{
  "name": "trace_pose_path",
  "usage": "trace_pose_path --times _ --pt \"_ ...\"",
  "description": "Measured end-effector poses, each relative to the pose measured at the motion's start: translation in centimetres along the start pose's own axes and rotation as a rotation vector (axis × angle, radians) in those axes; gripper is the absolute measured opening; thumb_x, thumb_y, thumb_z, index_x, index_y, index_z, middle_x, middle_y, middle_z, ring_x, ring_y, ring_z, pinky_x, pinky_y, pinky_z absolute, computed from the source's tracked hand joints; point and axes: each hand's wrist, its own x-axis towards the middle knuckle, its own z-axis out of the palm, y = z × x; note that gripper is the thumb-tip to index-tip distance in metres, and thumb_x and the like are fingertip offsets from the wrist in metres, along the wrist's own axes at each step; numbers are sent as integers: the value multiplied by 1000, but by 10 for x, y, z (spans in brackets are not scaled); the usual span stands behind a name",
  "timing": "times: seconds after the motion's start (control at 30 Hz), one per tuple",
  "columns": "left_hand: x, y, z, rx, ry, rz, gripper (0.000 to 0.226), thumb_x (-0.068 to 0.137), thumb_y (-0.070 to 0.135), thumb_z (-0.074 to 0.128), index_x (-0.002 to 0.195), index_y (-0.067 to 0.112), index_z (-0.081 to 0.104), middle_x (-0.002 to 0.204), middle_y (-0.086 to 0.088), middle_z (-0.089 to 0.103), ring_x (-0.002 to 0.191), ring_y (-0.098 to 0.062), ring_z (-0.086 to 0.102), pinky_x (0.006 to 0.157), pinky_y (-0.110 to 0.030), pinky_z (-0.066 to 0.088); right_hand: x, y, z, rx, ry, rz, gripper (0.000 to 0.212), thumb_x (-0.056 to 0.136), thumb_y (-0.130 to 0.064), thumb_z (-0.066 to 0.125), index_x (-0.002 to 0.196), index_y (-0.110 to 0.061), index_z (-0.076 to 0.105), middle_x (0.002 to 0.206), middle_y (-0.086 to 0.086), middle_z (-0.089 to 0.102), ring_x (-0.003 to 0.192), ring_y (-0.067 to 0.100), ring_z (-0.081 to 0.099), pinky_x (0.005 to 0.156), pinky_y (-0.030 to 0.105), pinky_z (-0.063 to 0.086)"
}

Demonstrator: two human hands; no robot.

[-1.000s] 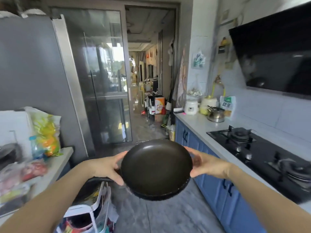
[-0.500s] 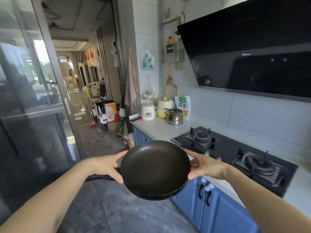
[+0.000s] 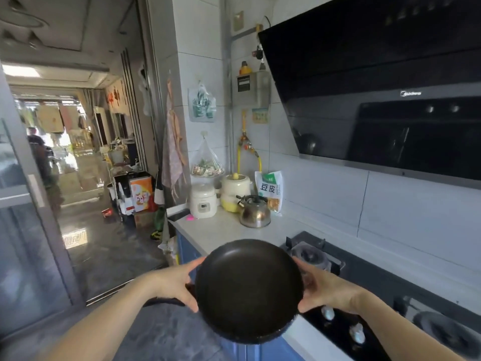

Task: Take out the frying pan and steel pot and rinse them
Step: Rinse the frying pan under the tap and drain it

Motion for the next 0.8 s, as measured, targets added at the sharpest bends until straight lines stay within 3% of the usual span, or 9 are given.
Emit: trace_pose_path --times 0.13,0.27,0.33,0.43,0.5,0.53,0.6,0.67,0.8 --pt "83 -28 -28 -25 -31 -1 141 42 49 94 144 60 -4 142 2 50 133 -9 41 111 -31 33 78 36 -46 -58 29 143 116 66 -12 86 150 -41 13 125 1 65 112 14 64 83 9 47" --pt "180 -97 -41 -79 -67 44 124 51 47 94 141 65 10 147 7 45 135 -10 41 113 -41 31 148 81 -66 -119 60 218 122 53 -31 91 147 -53 16 116 0 66 102 13 67 103 33 46" --pt "223 -118 -50 -81 -78 73 121 55 42 94 143 61 12 149 9 42 135 -10 41 112 -41 33 179 101 -72 -113 66 262 124 52 -35 92 147 -53 15 114 -3 67 100 11 67 103 33 46" --pt "254 -95 -74 -36 -194 106 121 60 36 92 145 57 8 145 24 41 134 -1 39 111 -27 35 223 118 -81 -106 94 293 123 48 -37 94 144 -54 20 114 -6 68 100 8 67 101 32 46" --pt "292 -100 -89 -54 -210 136 118 65 27 88 143 56 4 139 22 46 130 -3 42 102 -13 38 252 124 -92 -66 119 284 102 60 -22 87 135 -59 28 111 -7 70 97 9 68 99 29 47" --pt "309 -102 -96 -61 -204 131 120 64 25 87 142 57 3 135 13 53 124 -8 50 95 -12 42 268 129 -98 -55 135 285 98 63 -20 85 134 -58 29 112 -7 70 99 9 68 100 30 47" --pt "342 -112 -107 -48 -180 121 123 60 24 86 142 58 1 108 -7 68 97 -16 65 84 -21 52 298 142 -112 -50 172 315 109 59 -23 86 143 -52 23 113 -6 69 100 11 67 101 36 47" --pt "374 -124 -119 -32 -177 114 127 59 23 86 145 55 -1 83 -9 70 77 -15 68 77 -25 54 326 153 -124 -45 192 358 118 56 -23 86 146 -50 16 114 -5 67 100 12 67 102 40 47" --pt "430 -142 -139 15 -196 131 130 57 24 88 143 59 -3 79 -6 72 77 -20 70 81 -34 56 369 166 -138 -28 206 361 113 59 -13 84 136 -57 13 109 1 68 96 14 69 95 36 52"
